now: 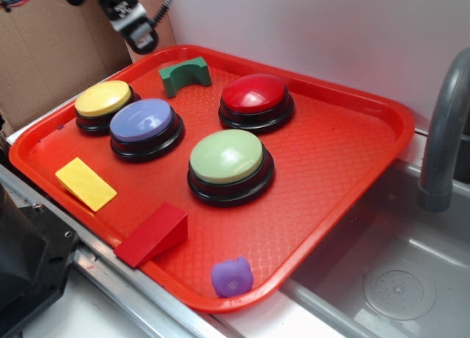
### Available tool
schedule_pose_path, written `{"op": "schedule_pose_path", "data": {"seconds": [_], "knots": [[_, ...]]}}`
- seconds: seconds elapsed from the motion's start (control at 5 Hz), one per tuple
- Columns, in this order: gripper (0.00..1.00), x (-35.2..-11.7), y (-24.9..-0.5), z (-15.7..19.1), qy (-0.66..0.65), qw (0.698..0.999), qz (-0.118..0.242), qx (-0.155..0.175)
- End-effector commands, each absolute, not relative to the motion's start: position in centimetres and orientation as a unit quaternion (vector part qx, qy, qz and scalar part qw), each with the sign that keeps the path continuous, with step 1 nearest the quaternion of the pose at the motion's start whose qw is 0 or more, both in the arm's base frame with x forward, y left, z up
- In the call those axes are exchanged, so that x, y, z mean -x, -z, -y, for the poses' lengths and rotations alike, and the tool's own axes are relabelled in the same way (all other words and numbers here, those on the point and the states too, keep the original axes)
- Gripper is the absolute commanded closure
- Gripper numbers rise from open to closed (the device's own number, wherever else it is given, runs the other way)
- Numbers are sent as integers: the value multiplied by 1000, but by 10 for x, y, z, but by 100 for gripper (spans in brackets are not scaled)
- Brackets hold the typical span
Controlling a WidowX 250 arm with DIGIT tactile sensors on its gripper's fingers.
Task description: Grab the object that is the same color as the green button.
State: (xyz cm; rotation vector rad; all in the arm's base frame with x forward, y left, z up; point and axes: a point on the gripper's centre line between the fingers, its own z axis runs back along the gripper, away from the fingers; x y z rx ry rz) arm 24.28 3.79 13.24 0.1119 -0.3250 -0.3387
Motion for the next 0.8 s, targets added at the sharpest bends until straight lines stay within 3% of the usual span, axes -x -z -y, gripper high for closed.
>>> {"op": "schedule_pose_path", "data": {"seconds": [0.0, 0.2, 0.4, 0.6], "knots": [[0, -271, -116, -79, 155, 965, 202, -59], [0, -284, -97, -95, 165, 965, 190, -70], [0, -293, -85, -105, 170, 963, 200, -67], [0, -303, -67, -113, 172, 967, 175, -72]]}}
